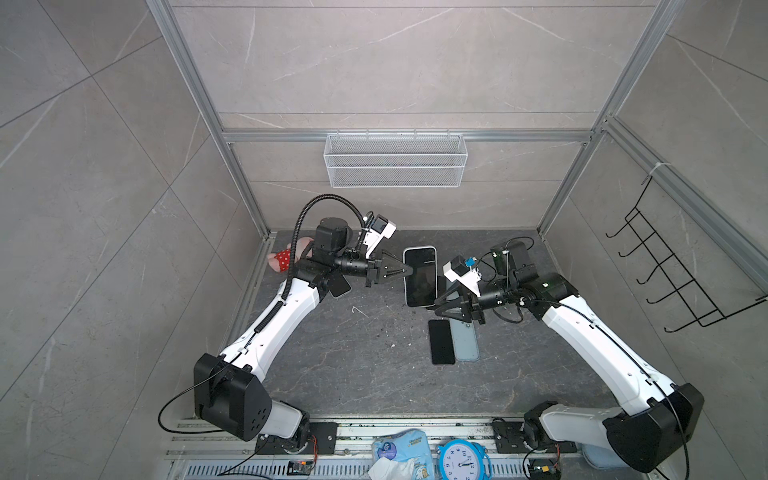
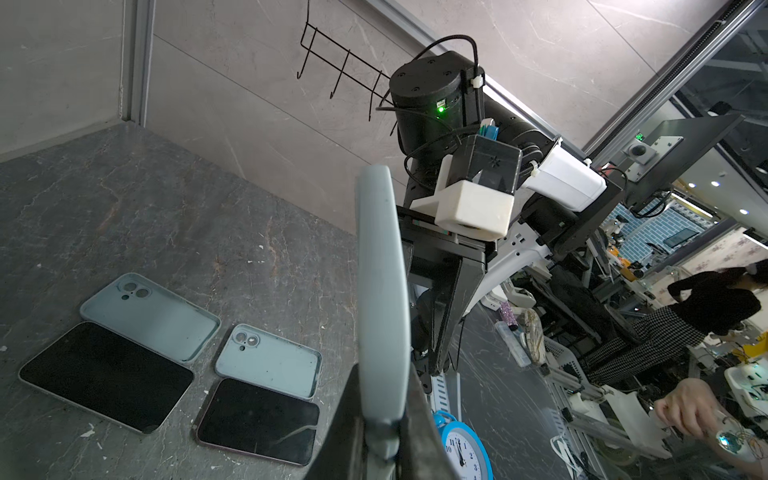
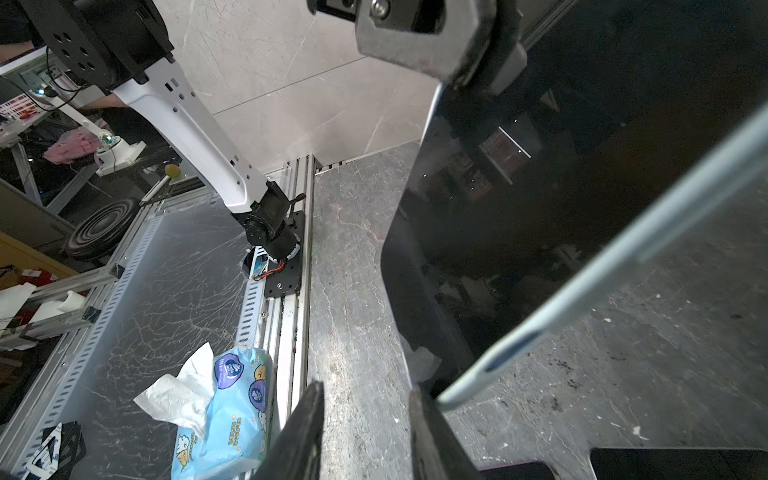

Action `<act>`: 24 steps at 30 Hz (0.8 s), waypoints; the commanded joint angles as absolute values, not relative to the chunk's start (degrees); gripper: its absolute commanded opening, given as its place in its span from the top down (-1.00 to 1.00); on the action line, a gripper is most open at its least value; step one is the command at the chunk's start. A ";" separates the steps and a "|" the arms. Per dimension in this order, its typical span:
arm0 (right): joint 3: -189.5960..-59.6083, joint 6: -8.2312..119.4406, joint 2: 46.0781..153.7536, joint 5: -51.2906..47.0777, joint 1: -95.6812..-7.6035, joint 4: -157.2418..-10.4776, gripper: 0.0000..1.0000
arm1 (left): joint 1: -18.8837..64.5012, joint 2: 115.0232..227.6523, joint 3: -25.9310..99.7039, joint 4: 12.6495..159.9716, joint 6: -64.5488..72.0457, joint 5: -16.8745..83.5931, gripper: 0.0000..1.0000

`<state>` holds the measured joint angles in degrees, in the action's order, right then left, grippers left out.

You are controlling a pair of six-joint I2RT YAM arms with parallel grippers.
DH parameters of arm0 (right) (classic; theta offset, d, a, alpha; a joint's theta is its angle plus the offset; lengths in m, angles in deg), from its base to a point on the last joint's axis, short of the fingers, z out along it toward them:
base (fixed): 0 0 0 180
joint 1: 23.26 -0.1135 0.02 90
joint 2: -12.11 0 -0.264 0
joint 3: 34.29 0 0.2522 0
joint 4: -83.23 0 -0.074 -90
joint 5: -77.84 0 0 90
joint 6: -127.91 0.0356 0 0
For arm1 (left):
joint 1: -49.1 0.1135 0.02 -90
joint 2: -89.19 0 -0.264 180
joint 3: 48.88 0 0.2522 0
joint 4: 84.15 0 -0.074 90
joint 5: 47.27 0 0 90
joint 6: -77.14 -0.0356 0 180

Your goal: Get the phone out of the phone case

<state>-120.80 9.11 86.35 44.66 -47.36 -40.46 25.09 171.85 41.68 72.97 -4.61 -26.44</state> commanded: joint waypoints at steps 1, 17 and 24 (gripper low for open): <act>-122.90 5.55 87.90 44.22 -47.55 -36.55 0.27 | 25.00 171.28 44.83 74.92 -5.84 -30.37 1.00; -123.78 5.43 89.62 41.06 -47.56 -36.23 0.28 | 25.01 170.58 44.39 73.83 -6.71 -31.28 1.00; -124.11 5.80 90.07 40.07 -47.55 -36.78 0.24 | 25.08 170.50 44.00 73.70 -6.87 -31.53 1.00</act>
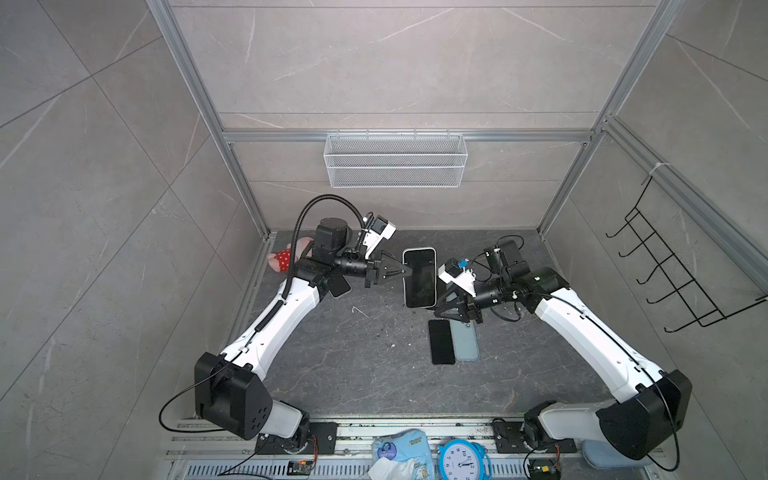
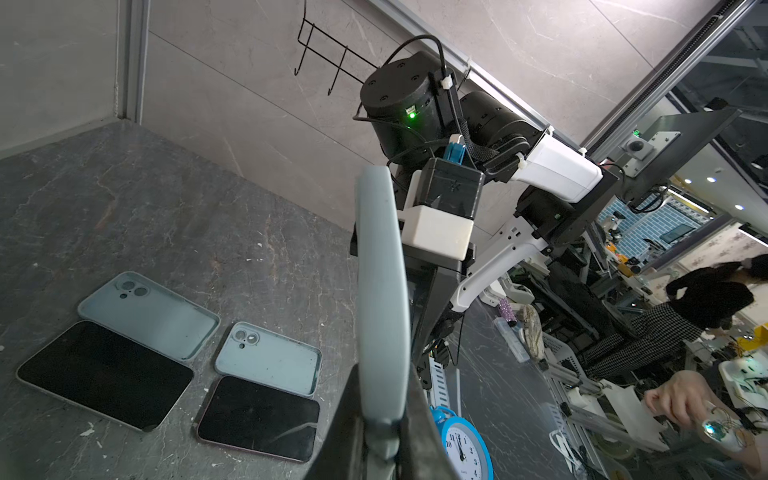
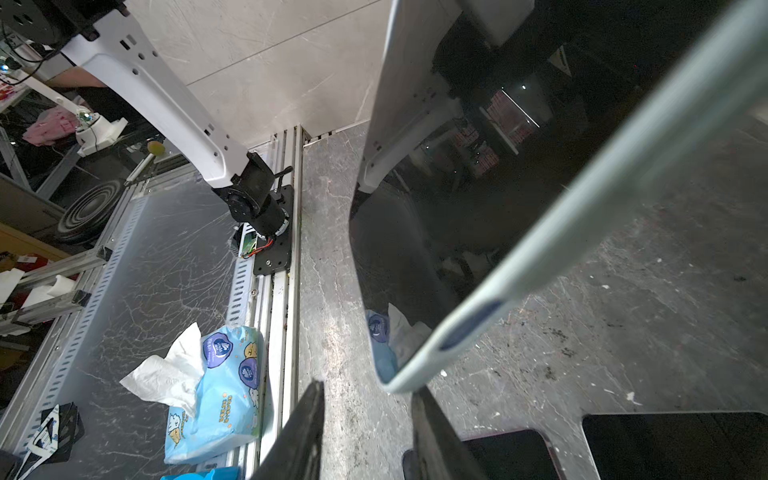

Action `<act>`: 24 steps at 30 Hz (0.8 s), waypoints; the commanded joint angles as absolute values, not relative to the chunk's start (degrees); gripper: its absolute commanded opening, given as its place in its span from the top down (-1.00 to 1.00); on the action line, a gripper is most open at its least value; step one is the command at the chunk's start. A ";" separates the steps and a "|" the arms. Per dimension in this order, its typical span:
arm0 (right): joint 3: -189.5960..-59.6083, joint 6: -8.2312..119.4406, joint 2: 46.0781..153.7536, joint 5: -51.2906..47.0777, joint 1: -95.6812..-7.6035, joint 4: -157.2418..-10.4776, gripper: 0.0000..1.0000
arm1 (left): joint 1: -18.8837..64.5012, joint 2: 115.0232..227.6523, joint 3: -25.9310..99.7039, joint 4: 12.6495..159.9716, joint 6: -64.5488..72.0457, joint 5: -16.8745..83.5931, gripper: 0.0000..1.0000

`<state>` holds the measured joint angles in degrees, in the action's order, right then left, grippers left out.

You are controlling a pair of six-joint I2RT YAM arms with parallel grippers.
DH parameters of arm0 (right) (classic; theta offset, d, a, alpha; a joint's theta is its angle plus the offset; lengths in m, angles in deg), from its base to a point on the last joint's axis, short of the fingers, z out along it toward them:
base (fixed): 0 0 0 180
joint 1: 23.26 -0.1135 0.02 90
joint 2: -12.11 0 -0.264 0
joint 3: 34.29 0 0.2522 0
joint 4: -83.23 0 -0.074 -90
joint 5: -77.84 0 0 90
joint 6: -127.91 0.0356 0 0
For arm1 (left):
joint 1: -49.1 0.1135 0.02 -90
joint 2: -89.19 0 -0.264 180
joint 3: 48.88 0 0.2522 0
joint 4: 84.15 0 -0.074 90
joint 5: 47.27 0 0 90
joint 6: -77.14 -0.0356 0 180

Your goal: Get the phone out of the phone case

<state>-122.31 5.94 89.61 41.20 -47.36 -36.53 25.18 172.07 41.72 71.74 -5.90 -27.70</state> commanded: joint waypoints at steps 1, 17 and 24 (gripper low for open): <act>-124.41 5.78 90.30 40.17 -47.46 -36.61 0.24 | 25.02 170.43 43.88 73.72 -6.92 -31.52 1.00; -124.07 5.30 90.69 46.26 -47.44 -39.05 0.47 | 25.02 170.58 42.86 74.77 -6.54 -31.54 1.00; -123.69 3.99 90.69 48.81 -47.44 -38.83 0.66 | 25.01 170.75 42.47 76.23 -4.93 -31.61 1.00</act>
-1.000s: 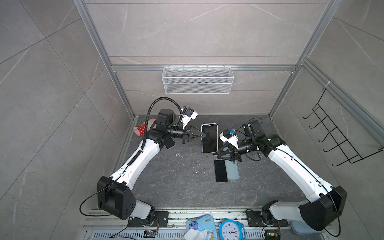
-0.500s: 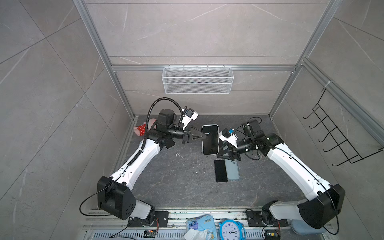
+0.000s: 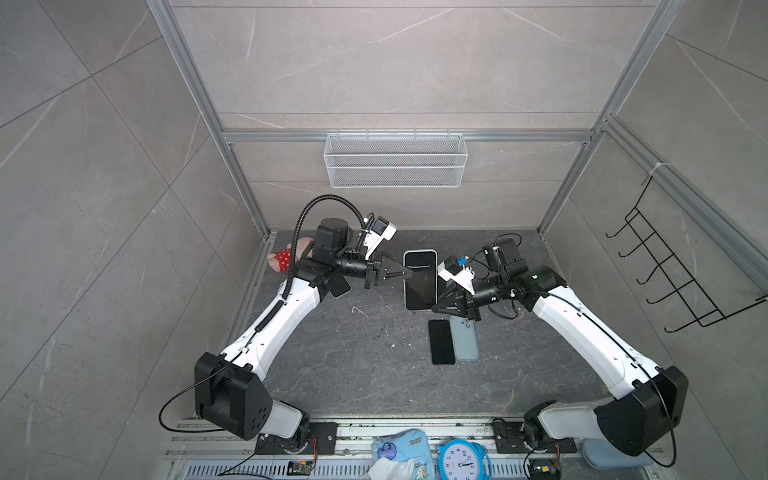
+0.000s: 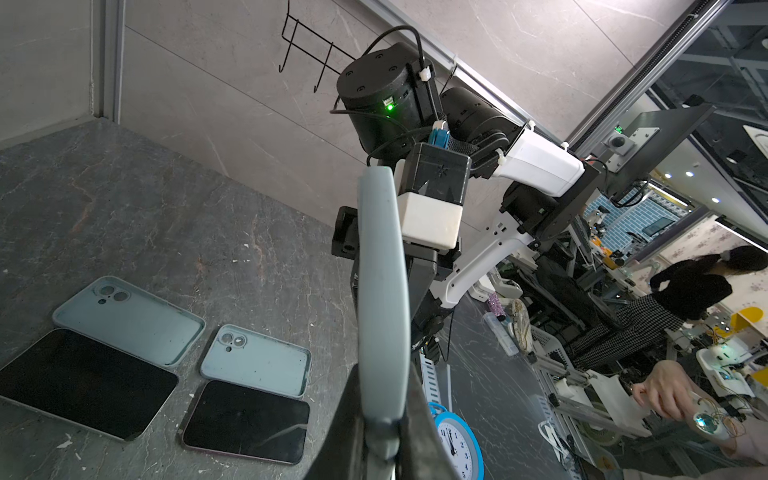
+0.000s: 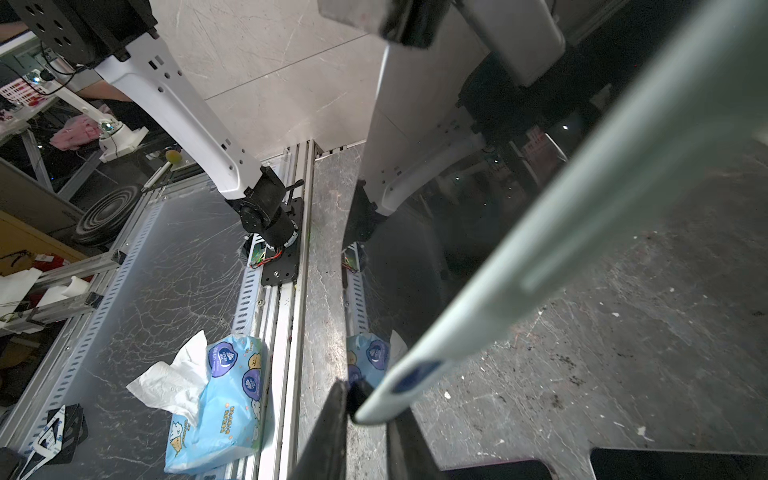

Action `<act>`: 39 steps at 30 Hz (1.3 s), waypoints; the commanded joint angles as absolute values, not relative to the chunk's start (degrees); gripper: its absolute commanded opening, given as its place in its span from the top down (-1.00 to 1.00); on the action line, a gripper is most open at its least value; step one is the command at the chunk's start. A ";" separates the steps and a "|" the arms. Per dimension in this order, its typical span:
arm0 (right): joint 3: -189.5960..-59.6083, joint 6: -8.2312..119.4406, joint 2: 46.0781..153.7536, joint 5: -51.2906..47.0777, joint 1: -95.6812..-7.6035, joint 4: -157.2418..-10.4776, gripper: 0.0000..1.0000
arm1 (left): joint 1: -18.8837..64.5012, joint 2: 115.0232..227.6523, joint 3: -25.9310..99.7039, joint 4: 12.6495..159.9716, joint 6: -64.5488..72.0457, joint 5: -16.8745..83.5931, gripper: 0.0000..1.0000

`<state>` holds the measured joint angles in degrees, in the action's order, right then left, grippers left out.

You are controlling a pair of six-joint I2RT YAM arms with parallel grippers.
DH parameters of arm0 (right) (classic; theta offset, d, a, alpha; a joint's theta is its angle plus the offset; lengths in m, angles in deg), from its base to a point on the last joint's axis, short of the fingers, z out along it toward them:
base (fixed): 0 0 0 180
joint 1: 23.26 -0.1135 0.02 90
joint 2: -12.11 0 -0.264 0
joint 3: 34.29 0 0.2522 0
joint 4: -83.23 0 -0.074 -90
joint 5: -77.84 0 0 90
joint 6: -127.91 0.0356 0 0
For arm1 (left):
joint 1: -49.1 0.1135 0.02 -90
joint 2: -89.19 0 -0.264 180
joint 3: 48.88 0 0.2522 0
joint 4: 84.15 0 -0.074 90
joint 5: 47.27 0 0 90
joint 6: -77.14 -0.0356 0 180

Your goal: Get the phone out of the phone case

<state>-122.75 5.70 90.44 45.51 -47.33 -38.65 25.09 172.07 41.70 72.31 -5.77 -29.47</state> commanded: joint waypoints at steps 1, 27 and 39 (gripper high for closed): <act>-123.39 3.66 90.48 49.53 -47.43 -38.95 0.67 | 25.02 170.93 42.33 76.98 -4.22 -31.41 1.00; -117.11 2.75 87.98 59.39 -49.41 -57.80 1.00 | 21.74 184.32 34.48 112.98 28.65 -22.42 1.00; -110.88 13.27 85.74 55.26 -49.30 -77.35 1.00 | 19.02 187.78 34.12 113.72 31.24 -20.16 1.00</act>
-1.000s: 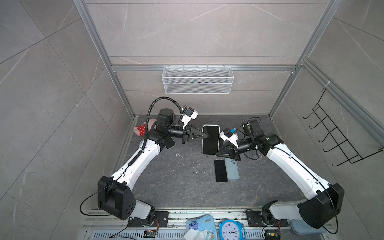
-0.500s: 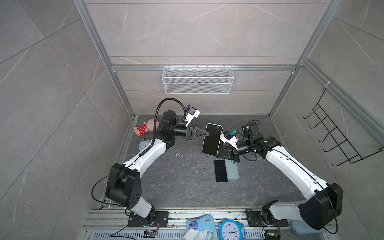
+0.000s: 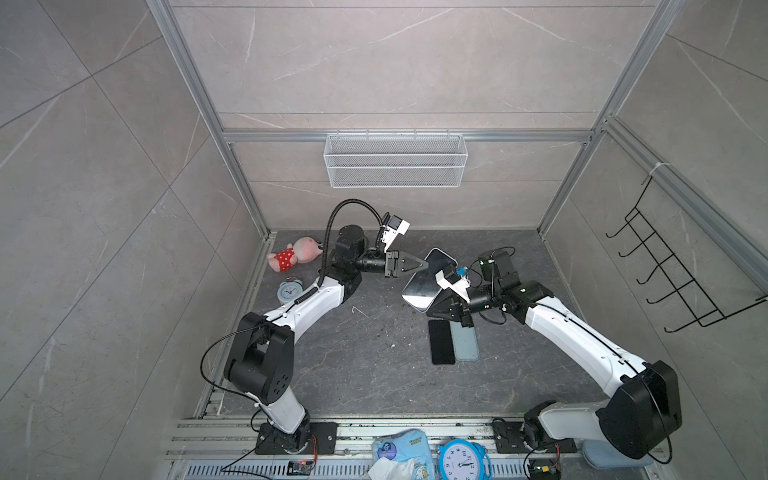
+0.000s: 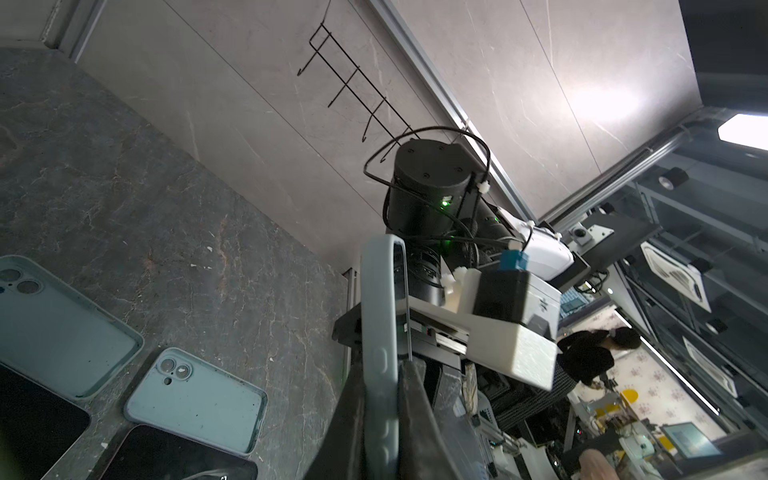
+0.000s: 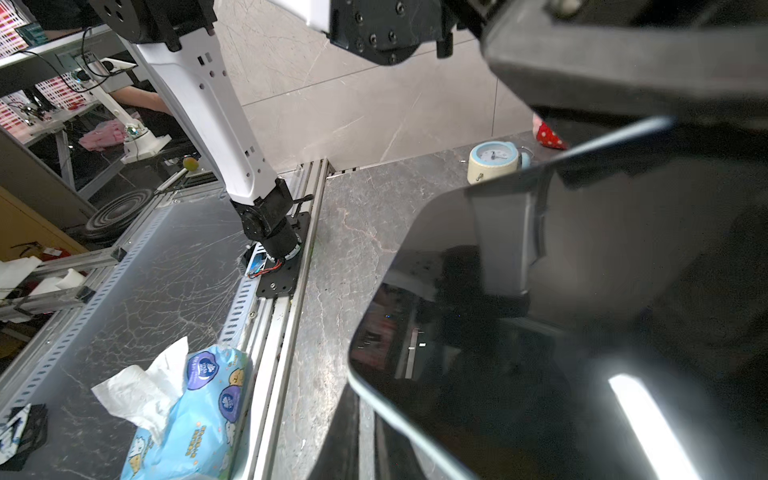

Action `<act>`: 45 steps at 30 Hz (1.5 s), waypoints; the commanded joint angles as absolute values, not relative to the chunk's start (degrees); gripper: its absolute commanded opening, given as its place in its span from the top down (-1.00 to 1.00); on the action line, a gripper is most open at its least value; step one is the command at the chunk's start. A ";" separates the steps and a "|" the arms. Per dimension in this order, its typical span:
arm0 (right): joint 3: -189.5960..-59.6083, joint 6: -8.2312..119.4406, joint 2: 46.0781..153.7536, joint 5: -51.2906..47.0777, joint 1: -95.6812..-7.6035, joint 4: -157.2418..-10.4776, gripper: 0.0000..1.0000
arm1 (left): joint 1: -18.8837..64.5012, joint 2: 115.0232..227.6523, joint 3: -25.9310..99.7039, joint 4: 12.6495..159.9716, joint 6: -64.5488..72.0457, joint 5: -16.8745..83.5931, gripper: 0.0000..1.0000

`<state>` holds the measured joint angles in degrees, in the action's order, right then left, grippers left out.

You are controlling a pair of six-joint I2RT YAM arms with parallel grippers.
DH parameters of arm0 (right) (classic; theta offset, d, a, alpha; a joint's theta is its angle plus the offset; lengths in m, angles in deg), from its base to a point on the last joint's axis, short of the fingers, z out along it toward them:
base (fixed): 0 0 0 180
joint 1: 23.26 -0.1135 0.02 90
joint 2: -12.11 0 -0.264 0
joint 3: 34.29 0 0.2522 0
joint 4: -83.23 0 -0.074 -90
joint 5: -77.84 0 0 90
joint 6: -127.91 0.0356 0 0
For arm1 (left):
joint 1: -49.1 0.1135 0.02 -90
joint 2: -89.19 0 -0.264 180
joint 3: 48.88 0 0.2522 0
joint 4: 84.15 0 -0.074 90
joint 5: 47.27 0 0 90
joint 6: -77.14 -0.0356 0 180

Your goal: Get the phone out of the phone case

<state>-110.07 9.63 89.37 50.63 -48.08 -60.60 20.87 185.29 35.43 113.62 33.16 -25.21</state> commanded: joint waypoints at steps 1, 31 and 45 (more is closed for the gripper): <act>-110.12 15.19 85.60 54.67 -49.16 -79.61 1.00 | 18.86 188.05 33.97 114.40 31.80 -20.14 1.00; -76.22 95.08 75.64 17.63 -54.85 -126.04 0.11 | 20.90 162.90 6.19 130.32 71.16 36.61 1.00; -73.77 110.64 89.10 15.31 -56.96 -153.77 0.07 | 15.39 157.83 4.37 130.69 68.27 43.99 1.00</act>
<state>-74.49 107.07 88.47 16.05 -56.32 -145.36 15.67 159.63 3.61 124.13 68.15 41.69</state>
